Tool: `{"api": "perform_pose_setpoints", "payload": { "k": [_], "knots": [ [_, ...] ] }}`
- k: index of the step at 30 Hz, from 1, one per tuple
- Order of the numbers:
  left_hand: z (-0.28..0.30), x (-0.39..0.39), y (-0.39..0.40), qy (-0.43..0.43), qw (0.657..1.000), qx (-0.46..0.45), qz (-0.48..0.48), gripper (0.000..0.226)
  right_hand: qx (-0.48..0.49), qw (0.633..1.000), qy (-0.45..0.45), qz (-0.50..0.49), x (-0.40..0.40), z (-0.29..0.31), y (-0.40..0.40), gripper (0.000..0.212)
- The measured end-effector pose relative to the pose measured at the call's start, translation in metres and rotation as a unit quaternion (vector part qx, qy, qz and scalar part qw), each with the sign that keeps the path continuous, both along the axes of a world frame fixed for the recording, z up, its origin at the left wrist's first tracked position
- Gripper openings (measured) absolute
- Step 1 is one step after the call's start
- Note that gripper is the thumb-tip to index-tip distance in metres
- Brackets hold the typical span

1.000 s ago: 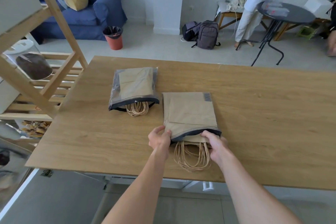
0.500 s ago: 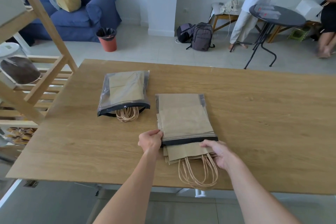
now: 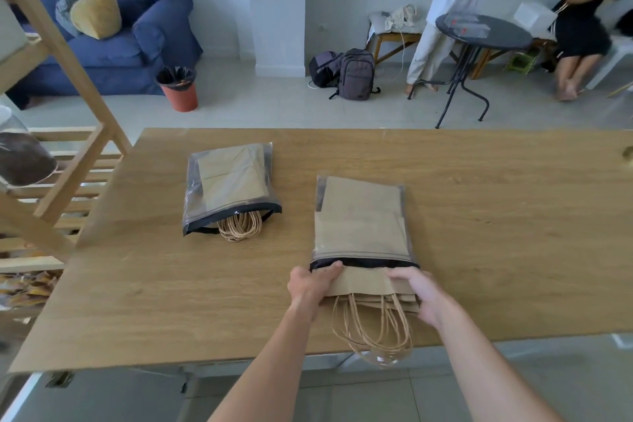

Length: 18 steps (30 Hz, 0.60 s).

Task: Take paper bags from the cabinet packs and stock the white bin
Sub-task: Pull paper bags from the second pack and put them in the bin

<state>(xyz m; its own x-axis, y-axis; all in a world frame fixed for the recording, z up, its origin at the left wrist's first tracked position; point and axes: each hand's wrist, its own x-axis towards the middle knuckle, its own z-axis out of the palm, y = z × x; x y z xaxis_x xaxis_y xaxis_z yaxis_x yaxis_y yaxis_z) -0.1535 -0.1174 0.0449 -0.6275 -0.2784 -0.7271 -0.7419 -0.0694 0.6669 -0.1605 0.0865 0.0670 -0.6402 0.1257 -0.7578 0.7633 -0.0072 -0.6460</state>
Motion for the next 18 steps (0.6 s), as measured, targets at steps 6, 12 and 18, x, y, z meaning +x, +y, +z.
{"api": "perform_pose_setpoints", "payload": {
  "k": [6, 12, 18],
  "knots": [
    [-0.003, 0.014, -0.024, -0.047, 0.99, 0.118, -0.058, 0.053, 0.068, 0.997, -0.002, 0.026, -0.001, -0.004, -0.002, 0.071],
    [0.007, 0.028, -0.051, -0.094, 0.943, 0.21, -0.239, 0.044, 0.033, 0.998, -0.023, 0.052, -0.002, 0.015, -0.005, 0.04],
    [0.008, 0.058, -0.055, -0.122, 0.882, 0.289, -0.353, 0.023, -0.006, 0.999, 0.001, 0.037, 0.007, 0.02, 0.004, 0.037]
  ]
}}
